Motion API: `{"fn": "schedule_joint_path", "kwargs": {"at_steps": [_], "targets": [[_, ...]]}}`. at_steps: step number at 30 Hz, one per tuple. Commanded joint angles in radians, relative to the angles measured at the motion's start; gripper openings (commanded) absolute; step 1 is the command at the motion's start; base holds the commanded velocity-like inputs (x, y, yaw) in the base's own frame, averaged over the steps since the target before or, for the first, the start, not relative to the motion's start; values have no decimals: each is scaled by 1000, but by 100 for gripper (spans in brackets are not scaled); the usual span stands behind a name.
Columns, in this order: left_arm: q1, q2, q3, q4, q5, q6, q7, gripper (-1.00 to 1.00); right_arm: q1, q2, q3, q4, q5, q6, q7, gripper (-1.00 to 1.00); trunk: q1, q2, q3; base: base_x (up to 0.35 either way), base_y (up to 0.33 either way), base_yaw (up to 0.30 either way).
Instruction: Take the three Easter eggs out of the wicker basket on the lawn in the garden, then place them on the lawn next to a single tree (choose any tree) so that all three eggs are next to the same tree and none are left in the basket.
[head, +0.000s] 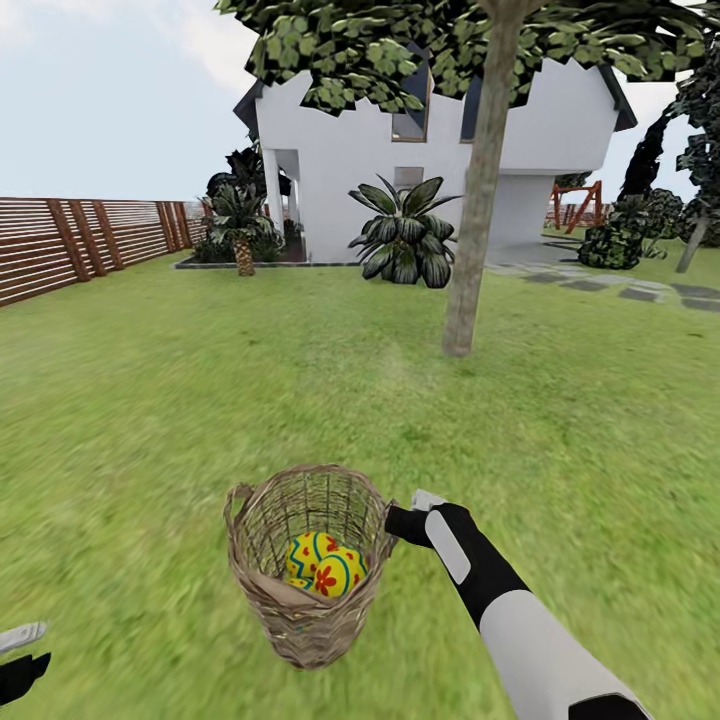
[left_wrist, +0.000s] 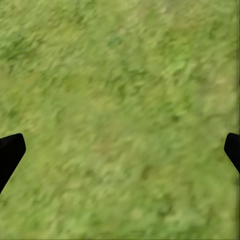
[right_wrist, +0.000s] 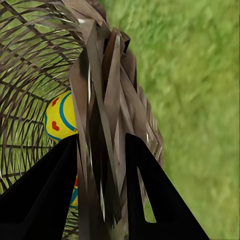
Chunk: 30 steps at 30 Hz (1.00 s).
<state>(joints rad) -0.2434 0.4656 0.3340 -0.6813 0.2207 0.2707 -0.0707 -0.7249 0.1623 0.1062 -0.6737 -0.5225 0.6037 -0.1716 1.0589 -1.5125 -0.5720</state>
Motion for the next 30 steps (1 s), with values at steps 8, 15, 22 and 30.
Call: {"fn": "schedule_joint_path", "kwargs": {"at_steps": [8,15,22,30], "targets": [[0,-1,4,-1,5,7,-4,100,-1,0,3,-1,-19,1,-9,-100,1,-1,-1,341,0,0],[0,0,4,-2,9,19,-4,100,-1,0,3,-1,-19,1,-9,-100,1,-1,-1,342,0,0],[0,0,4,-4,9,21,-4,100,-1,0,3,-1,-19,1,-9,-100,1,-1,-1,342,0,0],[0,0,2,-3,1,21,-4,100,-1,0,3,-1,-19,1,-9,-100,1,-1,-1,342,0,0]]}}
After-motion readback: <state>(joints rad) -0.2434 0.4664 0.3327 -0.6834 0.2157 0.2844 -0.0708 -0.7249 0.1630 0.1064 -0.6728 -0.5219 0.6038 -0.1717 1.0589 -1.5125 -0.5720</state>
